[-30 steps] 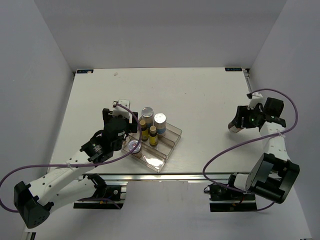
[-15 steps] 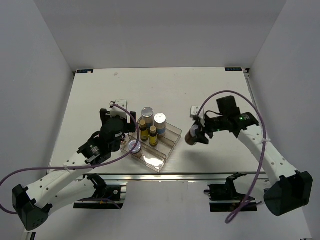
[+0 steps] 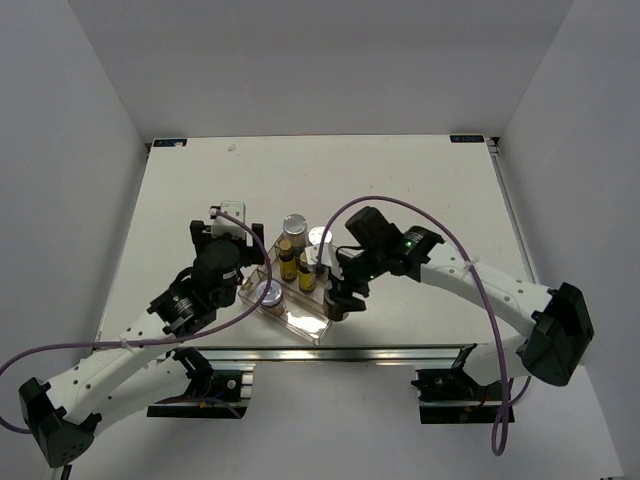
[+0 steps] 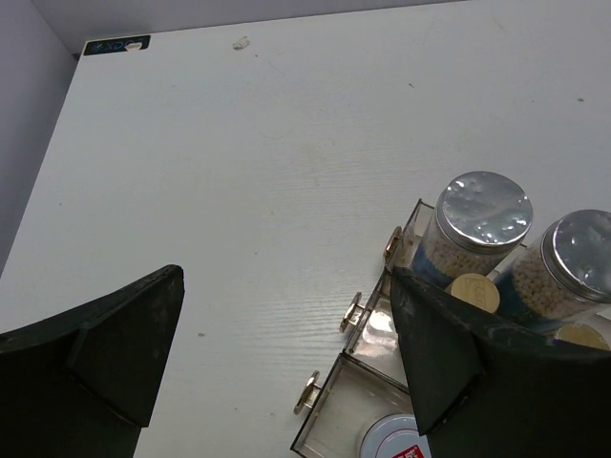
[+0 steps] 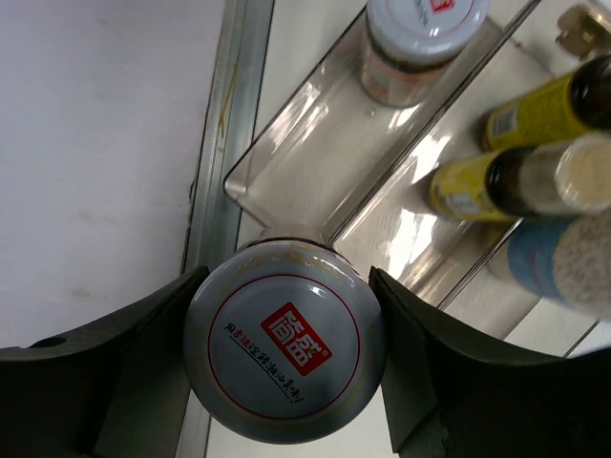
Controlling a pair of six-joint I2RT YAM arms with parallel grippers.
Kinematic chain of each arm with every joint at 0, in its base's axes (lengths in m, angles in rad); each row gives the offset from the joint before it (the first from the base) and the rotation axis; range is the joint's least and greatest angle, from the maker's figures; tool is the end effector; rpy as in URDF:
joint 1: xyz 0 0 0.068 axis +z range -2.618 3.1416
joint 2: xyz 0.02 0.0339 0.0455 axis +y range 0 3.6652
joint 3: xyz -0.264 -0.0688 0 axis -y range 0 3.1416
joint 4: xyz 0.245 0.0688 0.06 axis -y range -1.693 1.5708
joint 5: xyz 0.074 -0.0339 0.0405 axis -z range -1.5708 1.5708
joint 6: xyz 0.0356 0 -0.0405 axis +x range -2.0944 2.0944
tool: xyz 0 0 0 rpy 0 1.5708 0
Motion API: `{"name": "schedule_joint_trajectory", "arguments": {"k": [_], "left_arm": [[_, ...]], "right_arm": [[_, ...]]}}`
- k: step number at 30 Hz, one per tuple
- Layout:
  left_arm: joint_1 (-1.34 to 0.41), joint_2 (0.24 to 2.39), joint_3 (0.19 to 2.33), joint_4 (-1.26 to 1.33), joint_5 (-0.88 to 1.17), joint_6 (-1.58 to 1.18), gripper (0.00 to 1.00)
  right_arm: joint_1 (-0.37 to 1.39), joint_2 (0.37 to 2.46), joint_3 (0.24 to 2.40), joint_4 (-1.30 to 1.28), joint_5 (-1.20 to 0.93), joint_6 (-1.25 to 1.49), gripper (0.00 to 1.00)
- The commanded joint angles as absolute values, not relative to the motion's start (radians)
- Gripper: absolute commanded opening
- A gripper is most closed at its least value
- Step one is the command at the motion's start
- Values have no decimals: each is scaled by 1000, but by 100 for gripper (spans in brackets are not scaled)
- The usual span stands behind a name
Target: Organize the condiment bottles
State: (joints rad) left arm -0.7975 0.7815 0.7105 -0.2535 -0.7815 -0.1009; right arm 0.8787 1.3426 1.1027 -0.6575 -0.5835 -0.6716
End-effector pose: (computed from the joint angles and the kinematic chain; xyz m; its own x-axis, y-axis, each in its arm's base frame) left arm 0.1404 -0.1080 0.3103 -0.2258 0.1289 -0.9656 0.0190 0.9916 0.1280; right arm 0.1618 0.2259 0.2897 0.1457 -0.6379 -0.7562 -0.9850 -0.1647 -0.0509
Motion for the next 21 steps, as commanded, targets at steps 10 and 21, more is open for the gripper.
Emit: {"name": "schedule_joint_trajectory", "arguments": {"k": [10, 21], "left_arm": [[-773, 704, 701, -247, -916, -92, 98], [-718, 675, 698, -238, -896, -92, 98]], "right_arm": [[982, 1500, 1247, -417, -583, -483, 0], [1000, 1562, 1146, -149, -402, -336, 0]]}}
